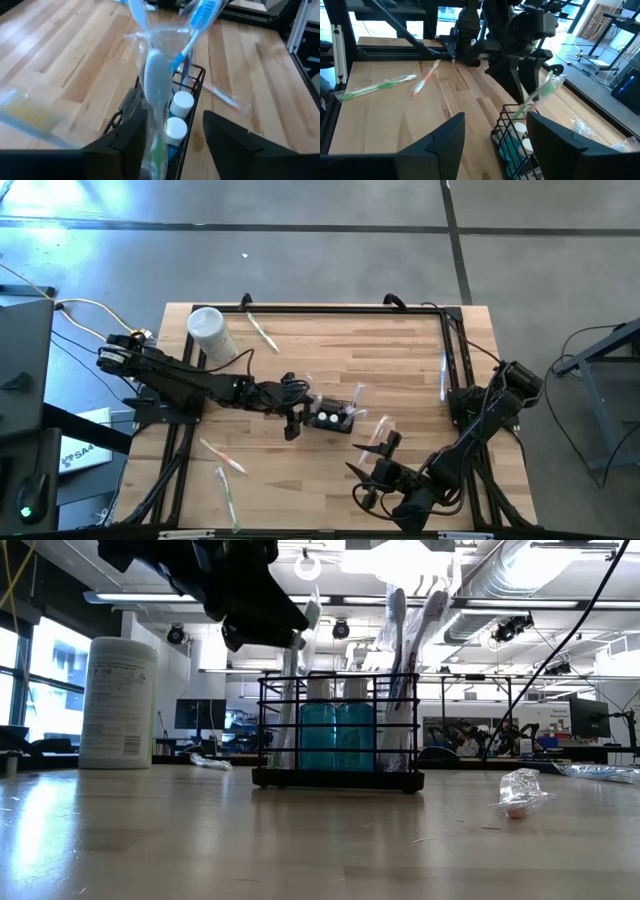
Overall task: Pick & Place toothbrushing station
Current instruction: Put the bottom right green toothbrush into the mesh organizer, then put the bottom green toothbrush into the mesh organizer
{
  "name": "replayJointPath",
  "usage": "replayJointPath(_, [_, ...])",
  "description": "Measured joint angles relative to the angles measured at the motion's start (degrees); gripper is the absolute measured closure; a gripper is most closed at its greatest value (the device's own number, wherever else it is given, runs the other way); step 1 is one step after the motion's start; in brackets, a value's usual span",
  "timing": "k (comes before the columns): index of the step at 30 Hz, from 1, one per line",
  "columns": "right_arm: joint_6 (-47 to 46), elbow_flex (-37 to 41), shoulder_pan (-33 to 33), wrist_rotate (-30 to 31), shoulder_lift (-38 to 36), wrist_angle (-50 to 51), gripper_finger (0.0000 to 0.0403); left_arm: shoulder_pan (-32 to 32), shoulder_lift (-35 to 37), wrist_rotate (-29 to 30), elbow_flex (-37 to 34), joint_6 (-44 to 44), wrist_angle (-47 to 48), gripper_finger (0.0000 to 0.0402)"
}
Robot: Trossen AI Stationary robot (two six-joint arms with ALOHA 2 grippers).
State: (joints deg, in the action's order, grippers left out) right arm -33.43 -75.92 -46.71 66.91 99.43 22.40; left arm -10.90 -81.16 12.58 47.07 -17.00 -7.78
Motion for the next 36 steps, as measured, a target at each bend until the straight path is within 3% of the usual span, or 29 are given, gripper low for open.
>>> replayJointPath(6, [0.0,0.0,0.0,-0.5,0.0,0.1,0.0199,0.0,3.5,0.0,0.0,0.2,1.8,0.0171])
replayJointPath(14, [0.0,0.0,0.0,-1.2,0.0,0.2,0.0199,0.0,11.2,1.9,0.0,0.1,12.1,0.0179])
replayJointPath(20, [0.0,0.0,0.0,-1.3,0.0,0.9,0.0199,-2.5,16.1,-9.1,0.1,2.2,21.5,0.0185])
replayJointPath(25, [0.0,0.0,0.0,-1.4,0.0,1.2,0.0199,-10.2,17.6,-10.5,0.0,0.7,32.3,0.0186])
replayJointPath(28, [0.0,0.0,0.3,-1.3,0.0,1.2,0.0199,-14.8,17.6,-10.4,0.0,-7.5,38.1,0.0186])
replayJointPath(34, [-0.6,0.0,1.0,-1.9,0.0,1.1,0.0199,-20.8,17.6,-10.8,0.0,-37.0,51.2,0.0186])
replayJointPath(36, [-1.2,0.0,1.4,-3.0,0.0,1.0,0.0199,-22.6,17.6,-11.9,0.0,-42.4,55.4,0.0186])
